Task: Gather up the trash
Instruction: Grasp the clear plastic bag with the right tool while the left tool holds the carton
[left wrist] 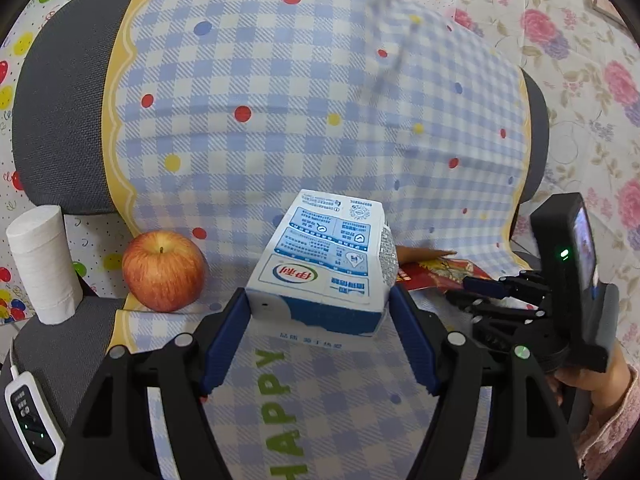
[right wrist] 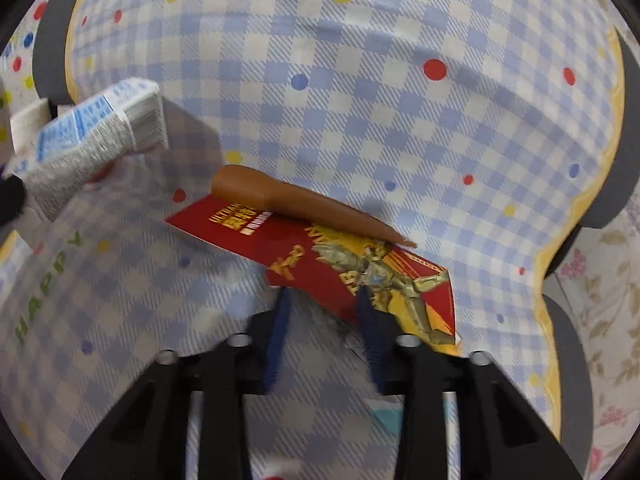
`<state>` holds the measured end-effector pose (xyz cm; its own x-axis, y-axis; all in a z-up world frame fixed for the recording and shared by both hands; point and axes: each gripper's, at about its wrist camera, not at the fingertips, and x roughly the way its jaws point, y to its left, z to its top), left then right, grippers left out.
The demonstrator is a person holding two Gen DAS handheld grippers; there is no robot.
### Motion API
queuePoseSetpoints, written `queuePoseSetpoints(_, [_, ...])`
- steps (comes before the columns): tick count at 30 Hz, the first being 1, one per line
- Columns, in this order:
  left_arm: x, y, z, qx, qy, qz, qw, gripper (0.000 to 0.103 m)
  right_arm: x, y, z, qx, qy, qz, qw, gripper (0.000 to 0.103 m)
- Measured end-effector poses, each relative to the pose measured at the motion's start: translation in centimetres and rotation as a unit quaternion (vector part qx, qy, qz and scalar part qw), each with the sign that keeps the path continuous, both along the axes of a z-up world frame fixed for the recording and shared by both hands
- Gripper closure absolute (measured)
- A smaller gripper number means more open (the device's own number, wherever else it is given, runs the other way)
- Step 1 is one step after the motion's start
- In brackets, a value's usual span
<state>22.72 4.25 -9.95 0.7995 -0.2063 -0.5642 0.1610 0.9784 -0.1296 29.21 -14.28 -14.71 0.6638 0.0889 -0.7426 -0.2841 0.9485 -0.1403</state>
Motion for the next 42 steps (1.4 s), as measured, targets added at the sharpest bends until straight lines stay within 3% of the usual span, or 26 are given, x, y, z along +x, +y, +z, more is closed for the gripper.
queuePoseSetpoints(2, [0.1, 0.0, 0.2, -0.001, -0.001, -0.003, 1.0, 0.034, -0.4, -0.2, 0.7, 0.019, 0.001, 0.006, 1.0, 0.101])
queuePoseSetpoints(8, [-1.3, 0.1, 1.1, -0.007, -0.011, -0.004, 0.9999, 0.034, -4.8, -2.1, 5.7, 0.078, -0.035, 0.005, 0.996, 0.103])
queuePoseSetpoints(13, [-3.0, 0.1, 1.9, -0.008, -0.019, -0.003, 0.9998, 0.034, -7.2, -2.9, 7.7, 0.052, -0.056, -0.001, 0.997, 0.098])
queuePoseSetpoints(15, [-3.3, 0.1, 1.9, -0.011, -0.019, -0.002, 0.9998, 0.033, -7.3, -3.3, 7.0, 0.04, -0.045, 0.0, 0.998, 0.08])
queuePoseSetpoints(16, [-3.4, 0.1, 1.9, -0.013, -0.018, -0.003, 0.9998, 0.033, -7.3, -3.3, 6.4, 0.038, -0.042, -0.002, 0.998, 0.061])
queuePoseSetpoints(17, [-3.5, 0.1, 1.8, -0.013, -0.018, -0.003, 0.9998, 0.033, -7.4, -3.3, 5.9, 0.037, -0.042, -0.004, 0.998, 0.051])
queuePoseSetpoints(21, [-3.6, -0.1, 1.0, -0.012, -0.008, -0.007, 0.9999, 0.033, -7.2, -3.9, 3.6, 0.039, -0.021, -0.013, 0.999, 0.051])
queuePoseSetpoints(26, [-4.2, -0.7, 0.7, -0.012, -0.007, -0.017, 0.9998, 0.033, -10.2, -6.0, 3.1, 0.063, -0.02, -0.039, 0.997, 0.049])
queuePoseSetpoints(29, [-4.8, -1.1, 0.8, -0.015, -0.009, -0.027, 0.9995, 0.033, -12.6, -7.8, 2.5, 0.083, -0.017, -0.063, 0.994, 0.035])
queuePoseSetpoints(34, [-5.8, -2.3, 0.4, -0.011, -0.004, -0.038, 0.9992, 0.033, -13.9, -9.0, 0.2, 0.087, 0.0, -0.077, 0.993, 0.023])
queuePoseSetpoints(38, [-6.4, -2.9, 0.4, -0.004, -0.003, -0.04, 0.9992, 0.033, -12.6, -11.0, -1.4, 0.134, 0.009, -0.117, 0.984, 0.023])
queuePoseSetpoints(40, [-6.6, -3.0, 0.4, -0.002, -0.002, -0.04, 0.9992, 0.033, -12.1, -11.6, -2.1, 0.152, 0.014, -0.127, 0.98, 0.037])
queuePoseSetpoints(41, [-6.7, -3.0, 0.4, -0.002, -0.002, -0.04, 0.9992, 0.033, -12.1, -11.6, -2.1, 0.146, 0.01, -0.128, 0.981, 0.052])
queuePoseSetpoints(42, [-6.7, -3.1, 0.4, -0.001, -0.001, -0.039, 0.9992, 0.033, -12.2, -11.5, -2.1, 0.138, 0.007, -0.13, 0.982, 0.058])
